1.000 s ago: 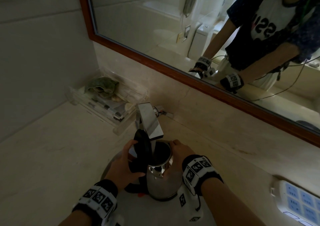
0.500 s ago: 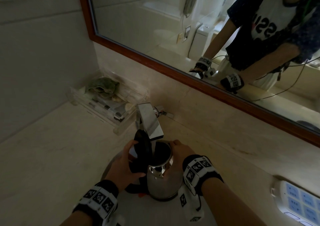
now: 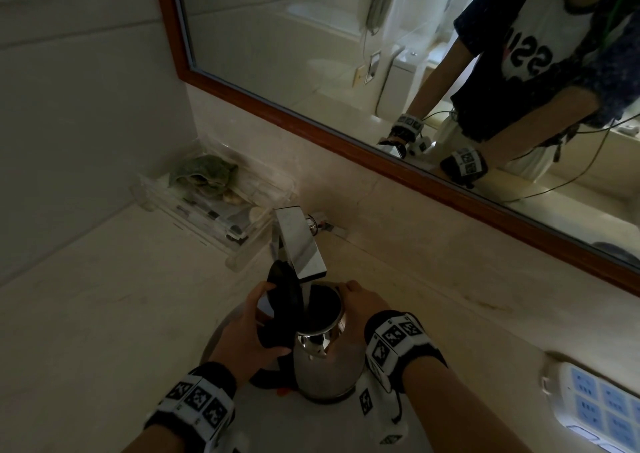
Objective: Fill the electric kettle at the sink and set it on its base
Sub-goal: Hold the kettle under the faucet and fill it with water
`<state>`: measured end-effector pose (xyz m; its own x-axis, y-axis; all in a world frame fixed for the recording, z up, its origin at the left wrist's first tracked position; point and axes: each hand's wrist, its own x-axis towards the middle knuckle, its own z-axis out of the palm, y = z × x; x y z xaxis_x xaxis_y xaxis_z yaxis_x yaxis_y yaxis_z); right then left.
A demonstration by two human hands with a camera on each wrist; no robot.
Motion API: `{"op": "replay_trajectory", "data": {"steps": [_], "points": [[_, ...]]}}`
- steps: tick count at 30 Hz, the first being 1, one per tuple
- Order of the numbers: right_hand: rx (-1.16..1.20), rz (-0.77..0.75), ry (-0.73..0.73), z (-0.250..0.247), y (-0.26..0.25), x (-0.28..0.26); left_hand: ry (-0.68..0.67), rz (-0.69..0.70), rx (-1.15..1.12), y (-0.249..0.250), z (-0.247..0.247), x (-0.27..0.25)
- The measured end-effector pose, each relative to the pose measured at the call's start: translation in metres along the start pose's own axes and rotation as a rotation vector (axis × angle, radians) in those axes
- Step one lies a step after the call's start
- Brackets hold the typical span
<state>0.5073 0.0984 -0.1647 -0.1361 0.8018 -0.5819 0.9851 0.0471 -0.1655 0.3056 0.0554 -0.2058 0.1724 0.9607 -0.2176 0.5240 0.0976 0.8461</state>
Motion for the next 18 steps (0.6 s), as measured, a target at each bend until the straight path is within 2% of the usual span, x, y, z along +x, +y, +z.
{"op": "replay_trajectory", "data": {"steps": [18], "points": [[0.044, -0.016, -0.02, -0.0015, 0.0002, -0.0038, -0.015, -0.011, 0.012, 0.0073, -0.0022, -0.0025]]}}
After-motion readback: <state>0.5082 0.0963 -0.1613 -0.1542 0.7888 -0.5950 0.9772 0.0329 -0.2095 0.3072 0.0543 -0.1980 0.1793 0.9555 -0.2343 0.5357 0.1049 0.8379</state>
